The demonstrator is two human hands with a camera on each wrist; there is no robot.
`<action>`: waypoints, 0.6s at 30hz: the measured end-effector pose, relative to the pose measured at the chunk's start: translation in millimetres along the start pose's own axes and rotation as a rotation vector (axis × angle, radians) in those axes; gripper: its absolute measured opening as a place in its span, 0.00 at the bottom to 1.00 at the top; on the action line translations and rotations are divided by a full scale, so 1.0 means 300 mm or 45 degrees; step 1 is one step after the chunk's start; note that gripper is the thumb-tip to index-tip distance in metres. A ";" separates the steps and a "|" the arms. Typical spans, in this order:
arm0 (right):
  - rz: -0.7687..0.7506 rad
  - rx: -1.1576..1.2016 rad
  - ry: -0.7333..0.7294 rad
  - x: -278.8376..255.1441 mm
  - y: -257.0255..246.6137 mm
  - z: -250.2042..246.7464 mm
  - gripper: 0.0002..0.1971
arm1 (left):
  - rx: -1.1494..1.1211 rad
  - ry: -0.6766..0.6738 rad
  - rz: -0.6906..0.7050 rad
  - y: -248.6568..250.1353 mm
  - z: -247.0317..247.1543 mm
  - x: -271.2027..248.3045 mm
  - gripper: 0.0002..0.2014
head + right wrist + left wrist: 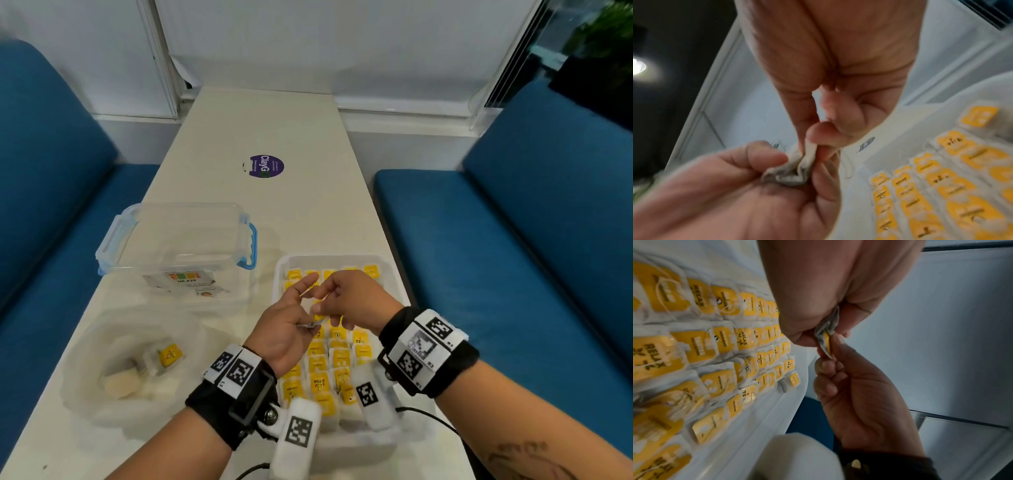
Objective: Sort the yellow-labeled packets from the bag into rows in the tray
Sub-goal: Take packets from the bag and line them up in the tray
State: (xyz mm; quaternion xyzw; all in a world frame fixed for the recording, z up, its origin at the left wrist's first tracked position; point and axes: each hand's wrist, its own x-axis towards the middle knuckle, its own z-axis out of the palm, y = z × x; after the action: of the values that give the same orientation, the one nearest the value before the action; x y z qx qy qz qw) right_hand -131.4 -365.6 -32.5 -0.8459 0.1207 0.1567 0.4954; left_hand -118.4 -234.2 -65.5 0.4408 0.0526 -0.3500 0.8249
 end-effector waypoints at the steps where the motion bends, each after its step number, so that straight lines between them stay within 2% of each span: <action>1: 0.015 0.086 -0.019 -0.008 -0.003 -0.005 0.08 | -0.018 -0.005 -0.002 0.000 -0.004 -0.003 0.30; 5: 0.032 0.288 -0.044 -0.021 -0.012 -0.046 0.11 | -0.028 0.018 -0.009 0.002 -0.030 0.000 0.26; 9: 0.065 0.271 -0.021 -0.023 -0.011 -0.062 0.07 | 0.014 0.055 0.016 0.007 -0.032 -0.006 0.23; 12: 0.031 -0.047 0.084 -0.017 -0.025 -0.062 0.02 | 0.263 0.155 0.084 0.012 -0.040 -0.008 0.22; 15: -0.045 -0.678 0.235 -0.002 -0.039 -0.093 0.05 | 0.735 0.282 0.171 0.027 -0.068 -0.002 0.19; 18: -0.003 -0.838 0.226 0.004 -0.042 -0.150 0.06 | 1.169 0.256 0.183 0.036 -0.097 0.004 0.20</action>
State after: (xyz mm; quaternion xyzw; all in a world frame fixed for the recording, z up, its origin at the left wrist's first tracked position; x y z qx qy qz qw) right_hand -119.2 -399.0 -2.0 -0.9709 0.1054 0.1124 0.1835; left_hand -104.3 -208.8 -76.1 0.7940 -0.0584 -0.2345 0.5578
